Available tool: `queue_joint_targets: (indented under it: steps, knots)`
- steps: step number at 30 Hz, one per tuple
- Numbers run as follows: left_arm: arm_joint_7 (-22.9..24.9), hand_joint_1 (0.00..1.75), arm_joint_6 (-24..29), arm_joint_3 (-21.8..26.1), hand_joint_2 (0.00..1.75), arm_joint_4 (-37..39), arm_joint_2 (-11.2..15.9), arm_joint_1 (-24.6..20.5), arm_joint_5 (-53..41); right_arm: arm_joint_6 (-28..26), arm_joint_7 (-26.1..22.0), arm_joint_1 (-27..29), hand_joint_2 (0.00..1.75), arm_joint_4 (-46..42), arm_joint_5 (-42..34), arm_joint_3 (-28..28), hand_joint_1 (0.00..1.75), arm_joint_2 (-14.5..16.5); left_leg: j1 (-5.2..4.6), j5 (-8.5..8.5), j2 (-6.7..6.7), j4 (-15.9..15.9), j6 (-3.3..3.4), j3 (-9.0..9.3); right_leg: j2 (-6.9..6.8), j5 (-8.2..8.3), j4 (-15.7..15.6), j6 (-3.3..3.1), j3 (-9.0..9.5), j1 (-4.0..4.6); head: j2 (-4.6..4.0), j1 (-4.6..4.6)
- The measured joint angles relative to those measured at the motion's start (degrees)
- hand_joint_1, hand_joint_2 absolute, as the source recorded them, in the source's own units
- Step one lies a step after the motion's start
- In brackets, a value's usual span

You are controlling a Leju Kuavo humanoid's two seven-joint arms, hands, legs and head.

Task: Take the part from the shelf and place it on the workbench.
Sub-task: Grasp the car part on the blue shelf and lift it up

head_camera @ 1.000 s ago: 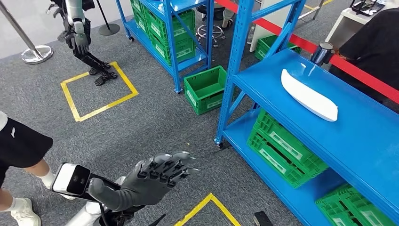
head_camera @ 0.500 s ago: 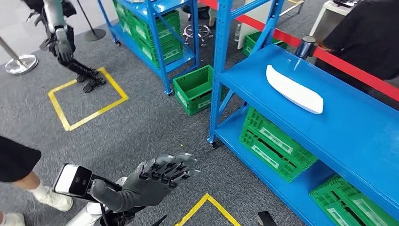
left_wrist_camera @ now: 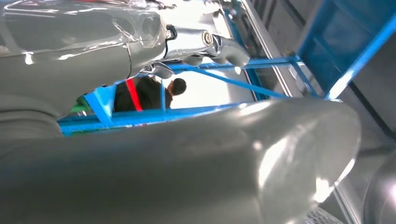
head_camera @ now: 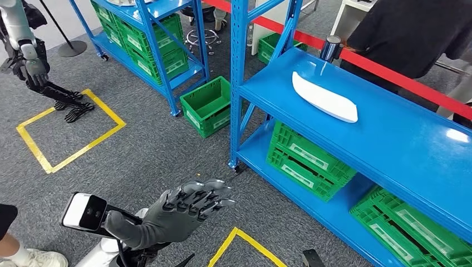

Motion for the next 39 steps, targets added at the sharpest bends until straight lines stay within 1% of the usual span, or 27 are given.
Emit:
queue_joint_targets:
  steps: [1, 2, 3, 4, 5, 6, 8, 10, 12, 13, 15, 17, 18, 19, 20, 21, 22, 24, 26, 28, 30, 32, 34, 35, 36, 38, 39]
  knots:
    - [0.0, 0.0, 0.0, 0.0, 0.0, 0.0, -0.1, 0.0, 0.1, 0.1, 0.0, 0.0, 0.0, 0.0, -0.1, 0.0, 0.0, 0.0, -0.14, 0.16, 0.73, -0.3, 0.3, 0.17, -1.61, -1.51, 3.5, -0.44, -1.77, 0.12, 0.0, 0.08]
    - [0.0, 0.0, 0.1, -0.1, 0.0, 0.1, -0.1, 0.0, 0.1, 0.1, -0.1, -0.1, 0.0, 0.0, -0.1, 0.1, 0.0, 0.0, -0.39, 0.17, 1.4, -0.4, 0.49, 0.16, -2.48, -3.12, 7.5, -0.8, -3.81, 0.22, 0.0, 0.09]
    - [0.0, 0.0, 0.1, -0.1, 0.0, 0.1, -0.1, 0.0, 0.1, 0.2, -0.1, -0.1, 0.0, 0.1, -0.2, 0.1, 0.0, 0.0, -0.64, 0.11, 2.08, -0.4, 0.57, 0.13, -2.76, -4.25, 11.1, -0.93, -5.6, 0.25, 0.0, 0.09]
    - [0.0, 0.0, 0.2, -0.2, 0.0, 0.2, -0.1, 0.0, 0.2, 0.2, -0.1, 0.0, 0.0, 0.1, -0.3, 0.1, 0.0, -0.1, -0.86, 0.05, 2.71, -0.4, 0.66, 0.11, -2.88, -4.73, 13.0, -0.83, -6.59, 0.25, 0.0, 0.08]
    - [0.0, 0.0, 0.2, -0.2, 0.0, 0.2, -0.1, 0.0, 0.2, 0.3, -0.2, 0.2, 0.0, 0.2, -0.3, 0.1, 0.0, -0.1, -1.03, 0.0, 3.28, -0.3, 0.71, 0.1, -3.0, -4.42, 12.8, -0.54, -6.45, 0.26, 0.0, 0.08]
    - [0.0, 0.0, 0.3, -0.2, 0.0, 0.2, -0.1, 0.0, 0.2, 0.4, -0.3, 0.3, 0.0, 0.3, -0.4, 0.2, 0.0, -0.1, -1.17, -0.07, 3.81, -0.3, 0.72, 0.11, -3.3, -3.39, 10.3, -0.16, -5.11, 0.28, 0.0, 0.1]
    - [0.2, 0.0, 0.4, -0.3, 0.0, 0.3, -0.1, 0.0, 0.5, 0.6, -0.5, 0.3, 0.0, 0.3, -0.7, 0.2, 0.0, -0.2, -1.49, -0.4, 4.77, 0.2, 0.51, 0.09, -5.22, -0.8, 2.3, 0.26, -0.74, 0.55, 0.0, 0.11]
    - [0.5, 0.0, 0.6, -0.3, 0.0, 0.3, 0.0, -0.1, 0.8, 0.7, -0.7, 0.3, 0.0, 0.3, -1.0, 0.2, 0.0, -0.2, -1.87, -0.88, 5.65, 0.8, 0.08, 0.02, -6.51, 0.68, -2.6, -0.21, 1.96, 0.88, 0.0, 0.0]
    - [0.7, 0.0, 0.6, -0.4, 0.0, 0.3, 0.0, -0.2, 1.4, 1.1, -0.8, 0.6, 0.0, 0.4, -1.1, 0.4, 0.0, -0.1, -1.94, -1.12, 6.49, 1.1, -0.27, 0.02, -5.74, 1.04, -3.1, -0.84, 2.2, 1.02, 0.0, -0.1]
    - [0.8, 0.0, 0.6, -0.4, 0.0, 0.3, 0.1, -0.3, 1.8, 1.4, -0.8, 0.8, 0.0, 0.4, -1.2, 0.5, 0.0, 0.0, -1.77, -1.33, 6.41, 1.2, -0.56, -0.1, -5.22, 1.16, -3.1, -1.05, 2.19, 0.84, 0.0, -0.09]
    - [1.0, 0.0, 0.7, -0.5, 0.0, 0.3, 0.1, -0.4, 2.4, 1.8, -0.8, 1.2, 0.0, 0.5, -1.3, 0.8, 0.0, 0.1, -1.27, -3.21, 4.49, 3.8, -1.39, -1.13, -4.18, 1.4, -3.3, -1.5, 2.26, 0.34, 0.0, -0.18]
    - [1.2, 0.0, 1.0, -0.6, 0.0, 0.4, 0.3, -0.4, 2.7, 2.0, -0.8, 1.2, 0.0, 0.6, -1.4, 1.1, 0.0, 0.2, -0.76, -6.96, 2.12, 10.8, -2.18, -4.14, -3.09, 1.55, -3.3, -1.8, 2.22, 0.16, 0.0, -0.28]
    - [1.2, 0.0, 1.1, -0.6, 0.0, 0.6, 0.4, -0.4, 2.9, 2.0, -0.8, 1.3, 0.0, 0.7, -1.5, 1.2, 0.0, 0.2, -0.58, -8.58, 1.71, 14.8, -2.41, -5.94, -2.5, 1.59, -3.3, -1.89, 2.18, 0.19, 0.0, -0.26]
    - [1.2, 0.0, 1.3, -0.7, 0.0, 0.7, 0.5, -0.4, 3.0, 1.9, -0.8, 1.4, 0.0, 0.7, -1.7, 1.3, 0.0, 0.2, -0.43, -9.33, 1.57, 17.6, -2.55, -7.26, -1.89, 1.61, -3.2, -1.91, 2.18, 0.21, 0.0, -0.26]
    - [1.2, 0.0, 1.4, -0.7, 0.0, 0.8, 0.6, -0.3, 3.2, 1.8, -0.9, 1.5, 0.0, 0.8, -1.8, 1.4, 0.0, 0.2, -0.3, -8.93, 1.52, 18.2, -2.58, -7.59, -1.26, 1.62, -3.2, -1.91, 2.23, 0.22, 0.0, -0.26]
    - [1.1, 0.0, 1.5, -0.7, 0.0, 0.8, 0.7, -0.3, 3.3, 1.7, -0.9, 1.6, 0.0, 0.9, -2.0, 1.5, 0.0, 0.2, -0.18, -7.42, 1.37, 16.4, -2.51, -6.74, -0.6, 1.63, -3.2, -1.89, 2.32, 0.22, 0.0, -0.25]
    - [1.1, 0.0, 1.6, -0.7, 0.0, 0.8, 0.7, -0.3, 3.3, 1.6, -1.0, 1.7, 0.0, 0.9, -2.2, 1.6, 0.0, 0.2, -0.07, -5.23, 0.86, 12.6, -2.33, -4.92, 0.05, 1.65, -3.2, -1.85, 2.44, 0.22, 0.0, -0.26]
    - [1.0, 0.0, 1.7, -0.6, 0.0, 0.9, 0.9, -0.3, 3.3, 1.0, -1.2, 1.6, 0.0, 0.9, -2.5, 1.7, 0.0, 0.2, 0.07, -2.2, -1.43, 4.8, -1.74, -1.05, 1.28, 1.81, -3.2, -1.58, 2.49, 0.26, 0.0, -0.2]
    - [0.7, 0.0, 1.6, -0.5, 0.0, 0.9, 1.0, -0.1, 2.9, 0.0, -1.2, 1.4, 0.0, 0.9, -3.0, 1.7, 0.0, 0.3, -0.06, -1.91, -2.72, 1.8, -1.21, 0.37, 2.32, 2.13, -3.3, -1.0, 2.04, 0.15, 0.0, -0.24]
    - [0.5, 0.0, 1.4, -0.4, 0.0, 0.9, 1.0, 0.0, 2.3, -1.0, -1.3, 1.4, 0.0, 0.9, -3.6, 1.7, 0.0, 0.3, -0.19, -1.73, -1.72, 1.2, -0.73, 0.51, 3.09, 2.49, -3.5, -0.22, 1.58, 0.03, 0.0, -0.31]
    - [1.0, 0.0, 1.3, -0.3, 0.0, 0.9, 0.7, 0.0, 2.0, -1.3, -1.3, 1.4, 0.0, 1.0, -4.1, 1.7, 0.0, 0.2, -0.14, -0.99, -0.43, 0.1, -0.09, 1.04, 1.18, 1.73, -2.0, -0.02, 0.48, 0.23, 0.0, -0.17]
    - [1.4, 0.0, 1.4, -0.3, 0.0, 1.0, 0.4, 0.0, 2.1, -1.3, -1.3, 1.1, 0.0, 1.0, -4.4, 1.7, 0.0, 0.2, -0.34, -0.5, 1.07, -0.5, 0.34, 1.19, -1.89, -1.16, 4.1, -0.56, -2.72, 0.41, 0.0, 0.0]
    - [1.5, 0.0, 1.4, -0.3, 0.0, 1.2, 0.2, 0.0, 2.2, -1.3, -1.3, 0.8, 0.0, 1.0, -4.5, 1.8, 0.0, 0.1, -0.67, -0.44, 2.46, -0.4, 0.47, 0.88, -2.84, -4.11, 12.0, -0.66, -6.4, 0.42, 0.0, 0.06]
    - [1.5, 0.0, 1.4, -0.3, 0.0, 1.2, 0.2, 0.0, 2.2, -1.3, -1.3, 0.8, 0.0, 1.0, -4.6, 1.8, 0.0, 0.1, -0.77, -0.43, 2.99, -0.4, 0.48, 0.79, -2.93, -4.56, 13.7, -0.39, -7.04, 0.42, 0.0, 0.05]
    - [1.4, 0.0, 1.4, -0.3, 0.0, 1.3, 0.1, 0.0, 2.3, -1.3, -1.3, 0.8, 0.0, 1.0, -4.7, 1.8, 0.0, 0.0, -0.82, -0.43, 3.4, -0.3, 0.47, 0.73, -3.03, -4.13, 12.9, 0.06, -6.38, 0.41, 0.0, 0.06]
    - [1.1, 0.0, 1.3, -0.3, 0.0, 1.3, -0.1, -0.2, 2.4, -1.3, -1.3, 0.9, 0.0, 1.0, -4.6, 1.8, 0.0, -0.1, -0.87, -0.55, 4.0, 0.1, 0.3, 0.64, -3.57, -1.59, 5.1, 0.92, -1.64, 0.39, 0.0, 0.07]
    - [1.0, 0.0, 1.2, -0.3, 0.0, 1.3, -0.3, -0.3, 2.4, -1.4, -1.3, 0.8, 0.0, 1.0, -4.6, 1.8, 0.0, -0.1, -1.02, -0.69, 4.19, 0.4, 0.08, 0.48, -3.91, -0.48, 1.0, 0.95, 0.79, 0.51, 0.0, 0.07]
